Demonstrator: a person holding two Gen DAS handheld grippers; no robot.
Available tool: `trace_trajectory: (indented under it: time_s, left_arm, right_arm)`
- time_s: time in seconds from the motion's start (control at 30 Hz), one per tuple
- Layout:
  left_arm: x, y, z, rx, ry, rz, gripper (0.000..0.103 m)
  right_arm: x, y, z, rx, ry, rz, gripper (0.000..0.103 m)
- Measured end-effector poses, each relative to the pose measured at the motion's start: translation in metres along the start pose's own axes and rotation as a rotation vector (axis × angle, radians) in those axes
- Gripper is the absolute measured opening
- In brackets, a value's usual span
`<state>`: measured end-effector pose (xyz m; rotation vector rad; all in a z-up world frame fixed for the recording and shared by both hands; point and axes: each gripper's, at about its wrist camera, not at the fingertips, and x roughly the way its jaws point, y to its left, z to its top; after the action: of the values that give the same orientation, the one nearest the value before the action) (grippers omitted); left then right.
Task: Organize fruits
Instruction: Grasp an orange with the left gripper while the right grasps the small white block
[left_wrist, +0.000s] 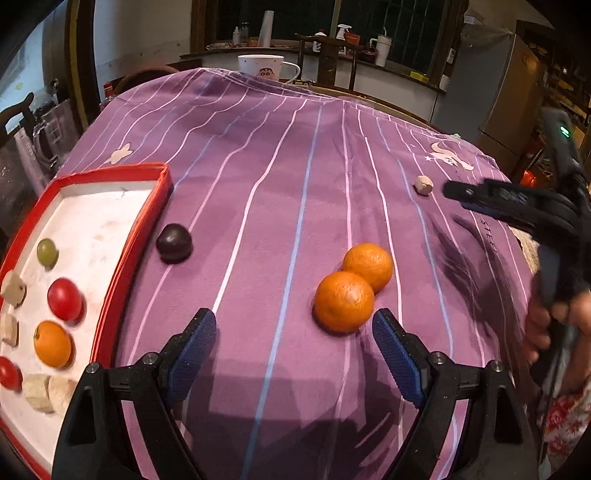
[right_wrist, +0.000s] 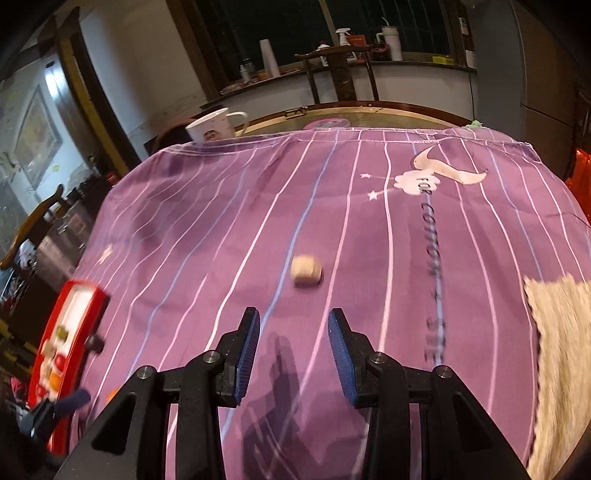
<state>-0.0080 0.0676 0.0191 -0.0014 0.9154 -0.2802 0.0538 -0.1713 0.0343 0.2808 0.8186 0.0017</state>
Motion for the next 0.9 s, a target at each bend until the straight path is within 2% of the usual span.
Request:
trace_trajectory:
  time_s: [0.13,0.47,0.53,0.63,0.67,0.7,0.73,0.83,0.9]
  left_arm:
    - [0.005,-0.003,0.005,0.005,0.004,-0.015,0.086]
    - [0.019,-0.010,0.006,0.030,0.025,-0.008,0.086]
    - [0.021,-0.011,0.005,0.034,0.021,-0.009,0.080]
    - [0.021,-0.015,0.007,0.053,0.004,-0.002,0.062]
    - [0.021,-0.015,0.007,0.054,-0.002,-0.016,0.052]
    - [0.020,-0.016,0.008,0.056,-0.004,-0.044,0.041]
    - [0.020,-0.017,0.009,0.056,-0.004,-0.059,0.036]
    - [0.018,-0.022,0.008,0.076,-0.014,-0.031,0.034]
    - [0.017,-0.021,0.007,0.069,-0.010,-0.041,0.034]
  right_arm:
    - [0.022,0.001,0.015,0.006,0.008,-0.031,0.042]
    - [0.050,-0.001,0.019,0.020,0.041,-0.050,0.042]
    - [0.052,0.001,0.019,0.008,0.034,-0.063,0.042]
    - [0.056,0.005,0.022,-0.020,0.033,-0.085,0.042]
    - [0.057,0.007,0.022,-0.035,0.034,-0.094,0.041]
    - [0.058,0.008,0.022,-0.050,0.033,-0.096,0.033]
    - [0.058,0.009,0.022,-0.053,0.034,-0.097,0.030]
    - [0.054,0.007,0.019,-0.059,0.030,-0.094,0.027]
    - [0.049,0.005,0.016,-0.049,0.032,-0.075,0.027]
